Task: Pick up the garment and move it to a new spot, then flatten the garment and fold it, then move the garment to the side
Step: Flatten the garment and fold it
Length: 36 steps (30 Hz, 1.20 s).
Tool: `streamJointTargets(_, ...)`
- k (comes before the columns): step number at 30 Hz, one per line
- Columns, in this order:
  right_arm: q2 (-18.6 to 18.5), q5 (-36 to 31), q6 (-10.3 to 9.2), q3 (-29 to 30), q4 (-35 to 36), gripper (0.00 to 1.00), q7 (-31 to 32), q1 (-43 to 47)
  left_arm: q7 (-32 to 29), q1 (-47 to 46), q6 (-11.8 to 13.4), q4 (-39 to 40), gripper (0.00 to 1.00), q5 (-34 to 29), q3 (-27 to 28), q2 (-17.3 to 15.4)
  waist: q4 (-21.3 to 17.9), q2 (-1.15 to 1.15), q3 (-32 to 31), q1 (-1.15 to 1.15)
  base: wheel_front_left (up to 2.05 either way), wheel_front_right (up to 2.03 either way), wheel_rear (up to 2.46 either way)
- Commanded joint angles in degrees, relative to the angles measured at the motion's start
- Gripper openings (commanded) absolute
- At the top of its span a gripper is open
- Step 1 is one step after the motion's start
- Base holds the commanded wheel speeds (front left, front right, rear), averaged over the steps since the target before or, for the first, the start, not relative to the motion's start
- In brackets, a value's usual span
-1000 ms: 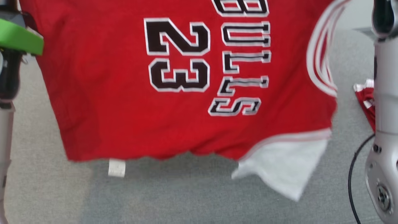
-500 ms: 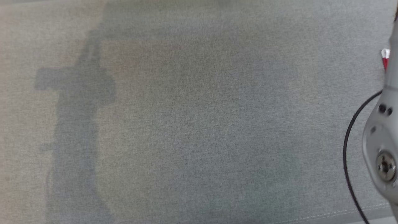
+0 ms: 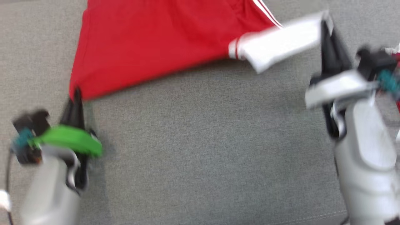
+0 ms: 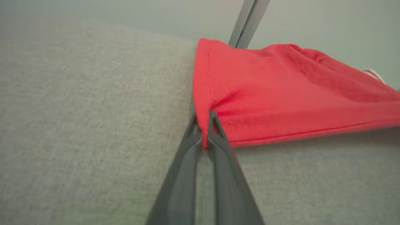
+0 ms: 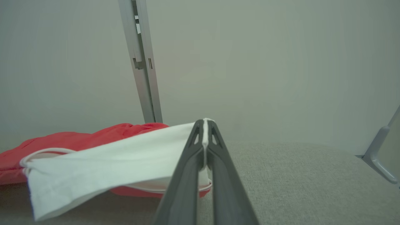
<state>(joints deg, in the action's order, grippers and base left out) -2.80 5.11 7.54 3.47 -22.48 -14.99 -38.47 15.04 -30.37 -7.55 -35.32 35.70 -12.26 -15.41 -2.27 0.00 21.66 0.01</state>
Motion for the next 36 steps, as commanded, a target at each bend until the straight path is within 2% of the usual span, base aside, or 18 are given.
streamJointTargets(1,-0.30,1.39,-0.12,0.06,0.09,0.00,-0.25,4.42,0.14,2.81,0.13,-0.35,0.00,-0.27,1.23,0.79,-0.04,0.00,-1.70,-0.01,0.00,0.00,0.00)
streamJointTargets(3,-0.34,3.23,-0.12,0.18,0.28,0.00,-0.25,10.39,0.13,6.74,0.13,-0.76,0.00,-0.90,2.03,2.64,-0.07,0.00,-3.11,-0.01,0.00,0.00,0.00)
streamJointTargets(5,-0.50,6.40,-0.12,3.06,1.91,0.00,-0.26,14.90,0.14,10.16,0.13,-1.10,0.00,-0.69,2.56,4.23,-0.16,0.00,-4.54,-0.01,0.00,0.00,0.00)
streamJointTargets(8,-0.23,7.67,-0.12,5.11,1.75,0.00,-0.25,22.15,0.02,14.17,0.14,-0.84,0.00,-0.99,3.18,5.85,-0.58,0.00,-6.74,-0.01,0.00,0.00,0.00)
streamJointTargets(13,-0.40,9.13,-0.13,6.04,1.43,0.00,-0.26,29.30,0.03,19.43,0.14,-0.31,0.00,-2.35,4.34,7.20,-1.34,0.00,-10.47,-0.01,0.00,0.00,0.00)
streamJointTargets(20,-0.39,9.81,-0.13,4.20,0.83,0.00,-0.26,36.41,0.03,27.05,0.14,0.51,0.00,-4.10,6.92,8.65,-2.30,0.00,-15.39,-0.01,0.00,0.00,0.00)
streamJointTargets(22,-0.40,10.35,-0.13,3.70,0.45,0.00,-0.26,38.03,0.03,29.28,0.15,0.69,0.00,-3.52,7.88,9.63,-2.45,0.00,-16.59,-0.01,0.00,0.00,0.00)
streamJointTargets(28,-0.38,12.22,-0.12,2.71,1.17,0.00,-0.26,40.52,0.05,32.89,0.14,3.94,0.00,-4.19,5.58,10.36,-2.02,0.00,-18.47,-0.01,0.00,0.00,0.00)
streamJointTargets(36,-0.31,13.67,-0.12,2.70,4.03,0.00,-0.26,33.91,0.07,28.12,0.13,9.36,0.00,-1.86,2.69,10.37,-0.90,0.00,-15.70,-0.01,0.00,0.00,0.00)
